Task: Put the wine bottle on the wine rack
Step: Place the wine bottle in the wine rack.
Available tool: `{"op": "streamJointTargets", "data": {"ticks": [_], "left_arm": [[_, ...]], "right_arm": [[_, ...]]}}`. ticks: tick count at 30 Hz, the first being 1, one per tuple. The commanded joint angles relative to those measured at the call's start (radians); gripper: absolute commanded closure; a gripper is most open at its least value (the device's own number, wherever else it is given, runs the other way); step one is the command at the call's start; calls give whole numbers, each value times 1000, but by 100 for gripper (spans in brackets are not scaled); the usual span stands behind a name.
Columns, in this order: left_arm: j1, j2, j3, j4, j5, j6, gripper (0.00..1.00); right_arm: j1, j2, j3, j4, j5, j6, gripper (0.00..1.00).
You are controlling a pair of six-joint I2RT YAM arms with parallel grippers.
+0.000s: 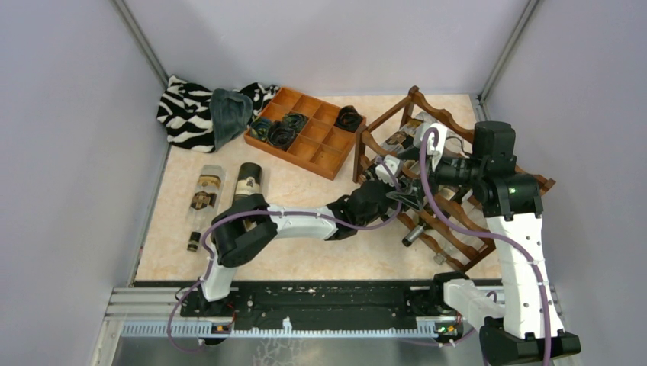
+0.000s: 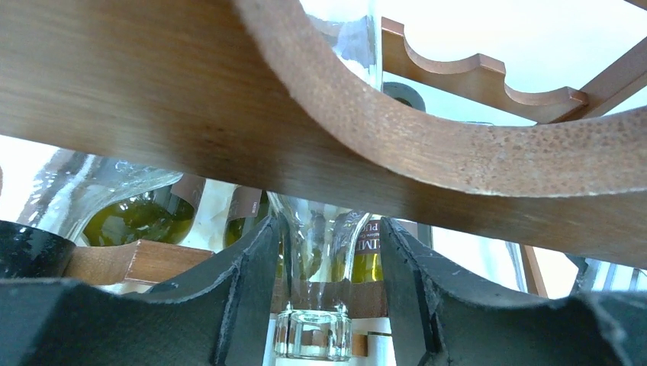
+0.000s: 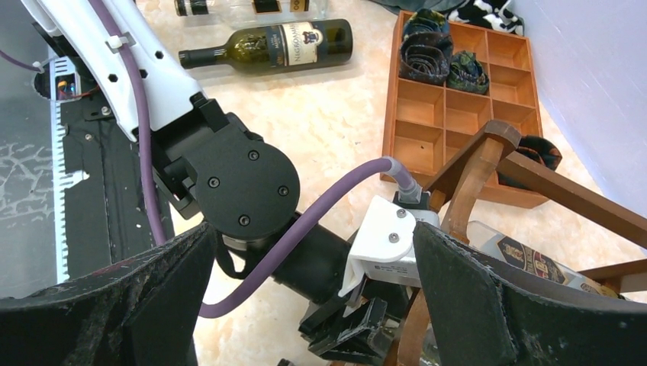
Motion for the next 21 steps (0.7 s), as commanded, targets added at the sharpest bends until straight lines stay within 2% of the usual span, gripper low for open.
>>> {"op": "streamJointTargets", "data": {"ticks": [1, 3, 4, 7, 21], "left_arm": [[-15, -26, 19, -60, -5, 8, 41], [-17, -37, 17, -70, -22, 4, 37], [-18, -45, 13, -75, -33, 1, 31], [-22, -75, 1, -75, -59, 6, 26], [-27, -159, -11, -161, -40, 16, 25]], "right_arm": [[-15, -16, 4, 22, -32, -8, 1], [-15, -17, 4, 22, -32, -8, 2], [-15, -16, 5, 21, -33, -8, 1], [-15, -18, 4, 19, -34, -10, 1], [-15, -25, 9, 1, -40, -25, 2]]}}
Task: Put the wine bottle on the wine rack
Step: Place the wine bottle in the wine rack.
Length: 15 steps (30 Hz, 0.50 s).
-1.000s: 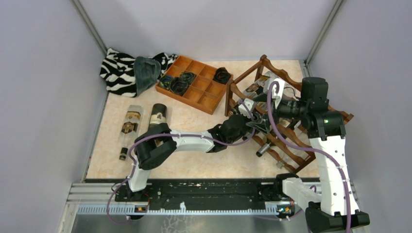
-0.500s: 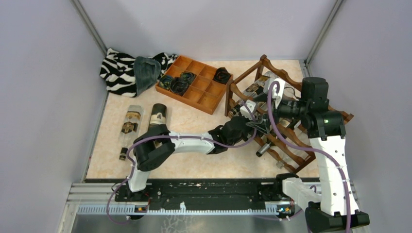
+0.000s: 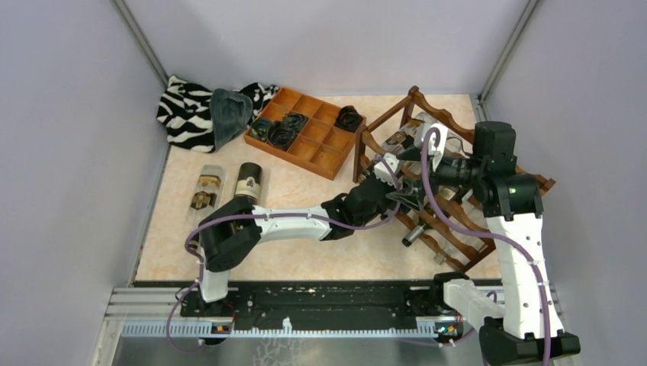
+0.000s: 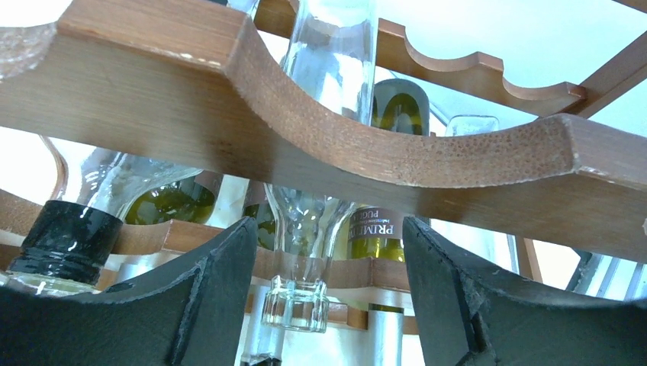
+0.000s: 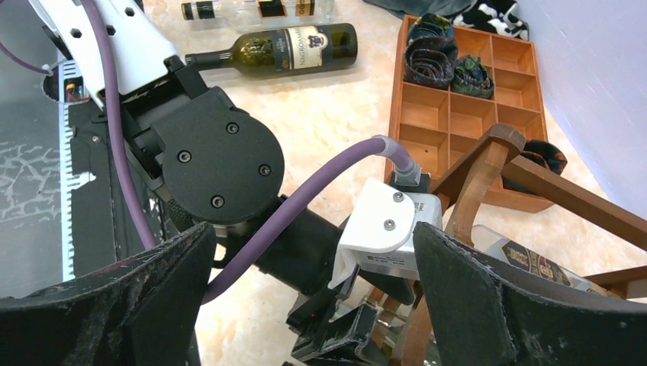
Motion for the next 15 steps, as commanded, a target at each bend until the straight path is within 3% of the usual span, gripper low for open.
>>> {"op": "streamJointTargets", "data": {"ticks": [1, 15], "left_arm": [[-11, -76, -22, -33, 14, 5, 25], [-50, -306, -153, -211, 86, 38, 28]], "right_arm": [[-10, -25, 10, 4, -21, -25, 2], [-13, -40, 39, -52, -44, -61, 1]]}}
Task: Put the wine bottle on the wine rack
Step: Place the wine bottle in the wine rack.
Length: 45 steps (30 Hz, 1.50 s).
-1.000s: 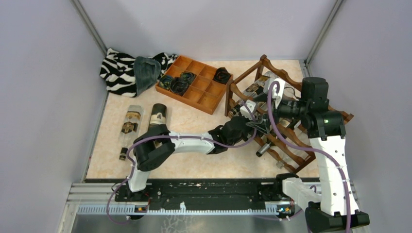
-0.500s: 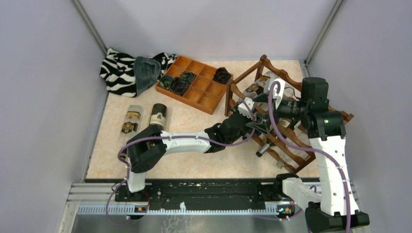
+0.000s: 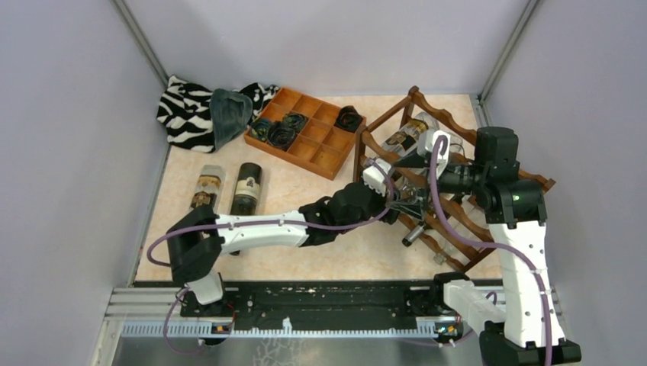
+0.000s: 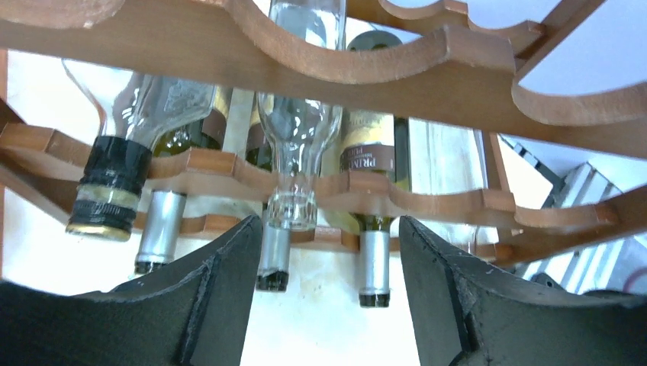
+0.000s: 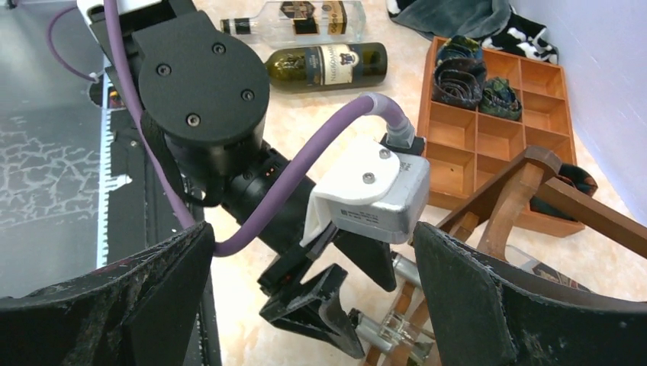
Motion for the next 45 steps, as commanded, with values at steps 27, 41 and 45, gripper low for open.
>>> {"op": "streamJointTargets", "data": {"ticks": [27, 41, 45], "left_arm": [[102, -765, -500, -388, 46, -1, 2], [124, -843, -558, -393, 17, -21, 2], [129, -844, -554, -401, 10, -15, 2]], "right_arm": [[-81, 44, -133, 74, 673, 180, 16], [-81, 100, -135, 19, 576, 70, 52], [-79, 120, -122, 14, 543, 44, 67]]}}
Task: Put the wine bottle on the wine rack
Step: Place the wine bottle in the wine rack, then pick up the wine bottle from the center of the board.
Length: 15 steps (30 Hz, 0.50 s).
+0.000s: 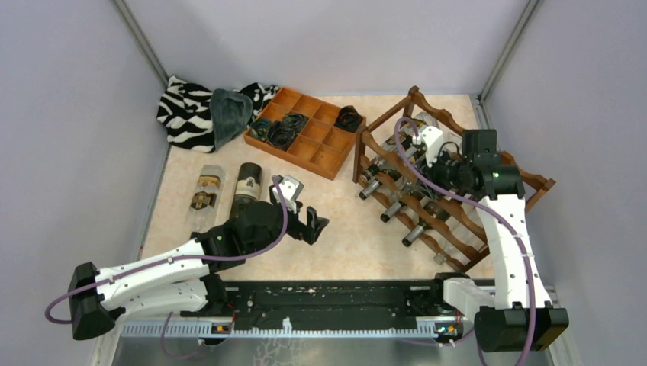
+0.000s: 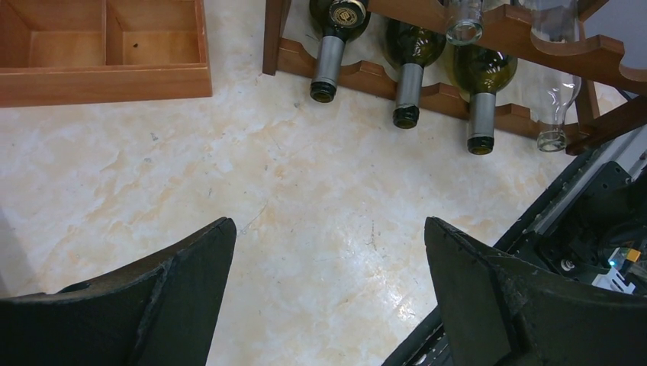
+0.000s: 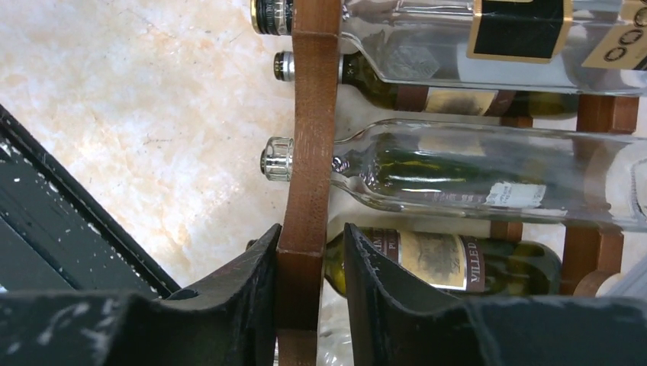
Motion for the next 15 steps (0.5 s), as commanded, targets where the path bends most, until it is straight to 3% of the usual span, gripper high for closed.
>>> {"op": "streamJointTargets", "data": {"ticks": [1, 5, 15], "left_arm": [[12, -14, -3, -9, -15, -2, 2], [21, -11, 12, -30, -18, -2, 2], [31, -22, 18, -37, -27, 5, 2]], "right_arm": [[-5, 20, 33, 5, -60, -51, 68], [17, 36, 53, 38, -70, -38, 83], [96, 87, 78, 198, -26, 87, 97]]}}
